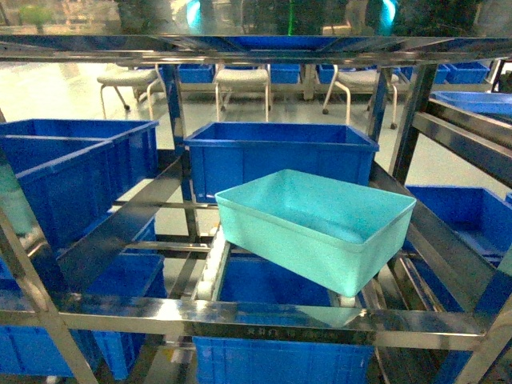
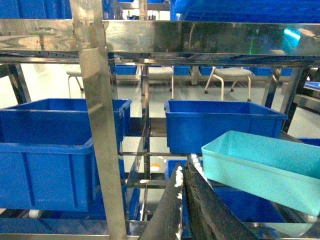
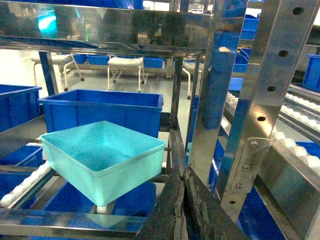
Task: Organize blue bins on left shelf correctly
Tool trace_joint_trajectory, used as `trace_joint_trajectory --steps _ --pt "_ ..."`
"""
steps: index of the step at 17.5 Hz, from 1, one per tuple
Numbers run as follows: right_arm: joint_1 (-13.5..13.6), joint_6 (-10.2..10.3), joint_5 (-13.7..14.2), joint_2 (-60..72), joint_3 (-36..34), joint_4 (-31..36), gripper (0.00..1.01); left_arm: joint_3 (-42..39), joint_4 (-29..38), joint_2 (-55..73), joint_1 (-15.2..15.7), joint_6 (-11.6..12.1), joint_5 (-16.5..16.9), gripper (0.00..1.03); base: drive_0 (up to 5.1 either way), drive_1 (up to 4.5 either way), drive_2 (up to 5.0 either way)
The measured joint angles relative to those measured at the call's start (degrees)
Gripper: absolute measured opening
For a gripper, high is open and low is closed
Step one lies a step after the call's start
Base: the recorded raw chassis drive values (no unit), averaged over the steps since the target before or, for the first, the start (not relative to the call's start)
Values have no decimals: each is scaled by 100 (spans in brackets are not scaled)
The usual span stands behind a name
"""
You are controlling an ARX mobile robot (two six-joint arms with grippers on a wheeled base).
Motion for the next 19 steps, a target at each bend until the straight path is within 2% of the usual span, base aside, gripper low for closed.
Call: trace_joint_trajectory --steps 19 --pt "0 0 0 -719 0 -719 2 2 -702 -640 0 0 0 2 0 0 0"
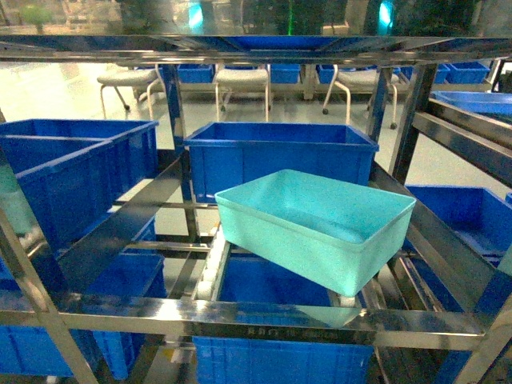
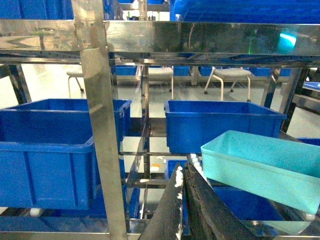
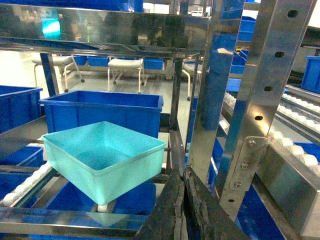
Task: Organize blue bins on left shelf correctly
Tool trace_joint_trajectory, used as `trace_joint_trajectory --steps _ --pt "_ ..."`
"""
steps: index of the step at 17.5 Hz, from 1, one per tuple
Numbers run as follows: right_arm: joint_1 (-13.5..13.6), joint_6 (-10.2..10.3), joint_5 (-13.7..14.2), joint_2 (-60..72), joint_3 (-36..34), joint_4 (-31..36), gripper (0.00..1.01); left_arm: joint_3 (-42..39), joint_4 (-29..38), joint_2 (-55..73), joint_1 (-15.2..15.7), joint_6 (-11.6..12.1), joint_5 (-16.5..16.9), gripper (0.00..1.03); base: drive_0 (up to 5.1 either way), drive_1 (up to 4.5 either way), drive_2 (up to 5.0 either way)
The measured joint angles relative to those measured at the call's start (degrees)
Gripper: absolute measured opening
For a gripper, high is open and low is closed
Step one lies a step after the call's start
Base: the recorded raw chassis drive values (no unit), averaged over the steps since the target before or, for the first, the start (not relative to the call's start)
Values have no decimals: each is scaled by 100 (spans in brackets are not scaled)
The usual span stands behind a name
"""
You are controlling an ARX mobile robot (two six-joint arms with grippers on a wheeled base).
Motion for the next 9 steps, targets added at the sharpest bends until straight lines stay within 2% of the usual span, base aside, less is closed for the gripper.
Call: trace_joint_trajectory --steps 3,9 --pt "0 0 2 -92 0 -79 2 2 -800 -535 0 0 7 2 0 0 0" --pt "0 -2 -7 -221 0 -264 2 15 -752 -802 0 2 0 2 0 0 0"
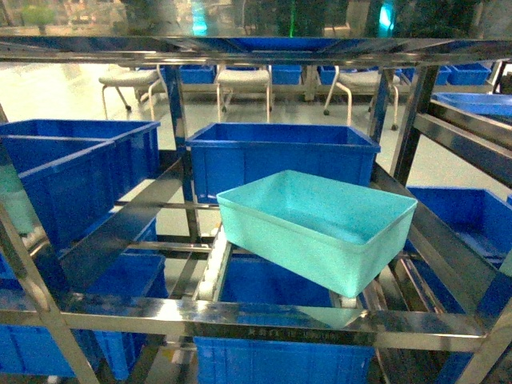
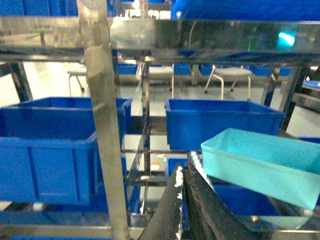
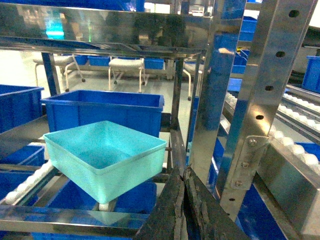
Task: Organize blue bins on left shelf correctly
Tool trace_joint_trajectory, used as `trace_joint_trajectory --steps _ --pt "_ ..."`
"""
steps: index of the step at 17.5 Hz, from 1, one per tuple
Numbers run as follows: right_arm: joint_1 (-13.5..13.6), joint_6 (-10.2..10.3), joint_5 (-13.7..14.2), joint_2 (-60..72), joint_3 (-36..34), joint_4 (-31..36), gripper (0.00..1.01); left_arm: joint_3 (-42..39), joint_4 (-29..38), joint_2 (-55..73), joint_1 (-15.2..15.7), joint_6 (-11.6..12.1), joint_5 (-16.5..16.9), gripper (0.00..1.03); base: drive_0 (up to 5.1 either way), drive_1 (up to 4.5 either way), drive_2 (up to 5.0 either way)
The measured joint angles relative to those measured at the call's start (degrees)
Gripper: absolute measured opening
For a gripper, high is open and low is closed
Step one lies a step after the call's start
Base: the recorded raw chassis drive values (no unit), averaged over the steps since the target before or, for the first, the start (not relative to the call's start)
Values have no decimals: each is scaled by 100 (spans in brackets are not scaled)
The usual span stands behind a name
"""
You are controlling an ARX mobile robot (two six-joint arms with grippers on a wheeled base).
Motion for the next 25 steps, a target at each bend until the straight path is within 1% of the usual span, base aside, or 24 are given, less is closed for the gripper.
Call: trace_joint_trajectory --steps 1,2,4,5,9,10,11,25 --pt "4 2 -7 -251 4 -341 2 -15 -146 -4 0 0 7 2 0 0 0" --pt "24 0 -7 -761 4 -946 2 -15 -116 -4 0 0 -15 2 0 0 0" --pt "26 2 -7 -916 7 -927 2 -15 -87 -4 0 2 4 2 0 0 0" --pt "26 0 -7 -916 7 -927 30 -15 -87 -4 0 2 4 38 0 0 0" --pt "26 0 -7 -916 7 -927 85 -15 -87 -4 0 2 4 92 0 0 0" --pt "24 0 -7 -916 7 -927 99 -15 -87 -4 0 7 4 99 0 0 0" --pt "26 0 -7 -916 7 -927 97 -15 -87 -4 0 7 4 98 0 0 0" --pt "26 2 -7 -916 7 -927 98 -15 -87 -4 0 7 4 98 0 0 0"
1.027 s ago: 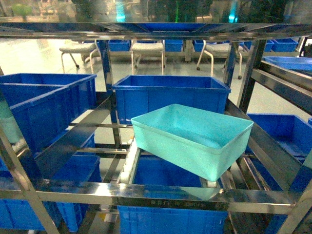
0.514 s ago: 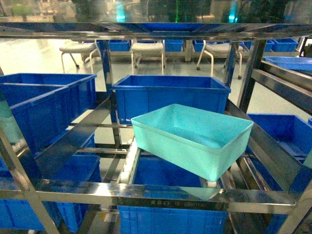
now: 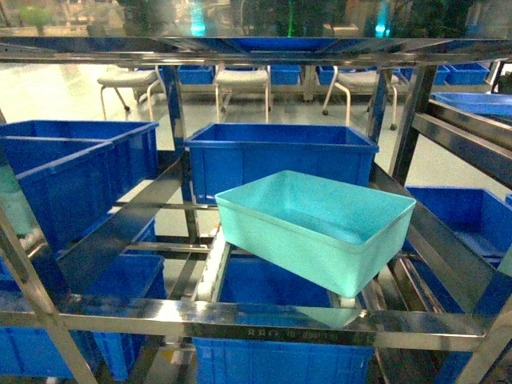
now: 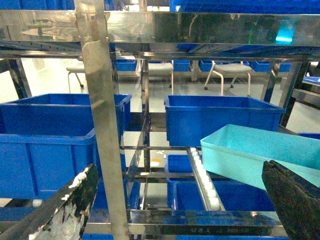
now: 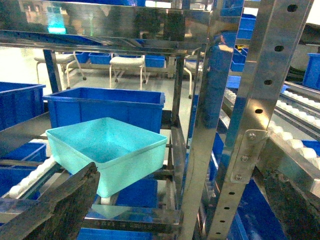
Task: Organize blue bins on left shelf correctly
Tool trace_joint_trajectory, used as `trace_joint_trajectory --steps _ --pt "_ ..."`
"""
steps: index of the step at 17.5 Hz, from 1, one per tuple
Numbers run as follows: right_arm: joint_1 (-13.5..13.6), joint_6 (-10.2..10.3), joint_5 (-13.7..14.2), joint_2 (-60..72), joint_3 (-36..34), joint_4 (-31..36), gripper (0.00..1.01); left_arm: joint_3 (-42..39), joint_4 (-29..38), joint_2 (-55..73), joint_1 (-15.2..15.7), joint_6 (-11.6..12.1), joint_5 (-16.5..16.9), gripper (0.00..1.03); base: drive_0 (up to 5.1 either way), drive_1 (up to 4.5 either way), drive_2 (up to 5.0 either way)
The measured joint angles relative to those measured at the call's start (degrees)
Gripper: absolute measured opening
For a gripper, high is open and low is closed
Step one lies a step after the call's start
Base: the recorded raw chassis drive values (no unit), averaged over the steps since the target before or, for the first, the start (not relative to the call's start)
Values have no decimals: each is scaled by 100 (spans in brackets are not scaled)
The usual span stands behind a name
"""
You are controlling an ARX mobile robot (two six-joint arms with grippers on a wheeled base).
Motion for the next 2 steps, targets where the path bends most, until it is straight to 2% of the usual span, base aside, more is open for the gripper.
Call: trace_joint_trajectory --steps 2 --pt "0 0 0 0 0 0 98 0 0 0 0 0 -2 98 0 0 0"
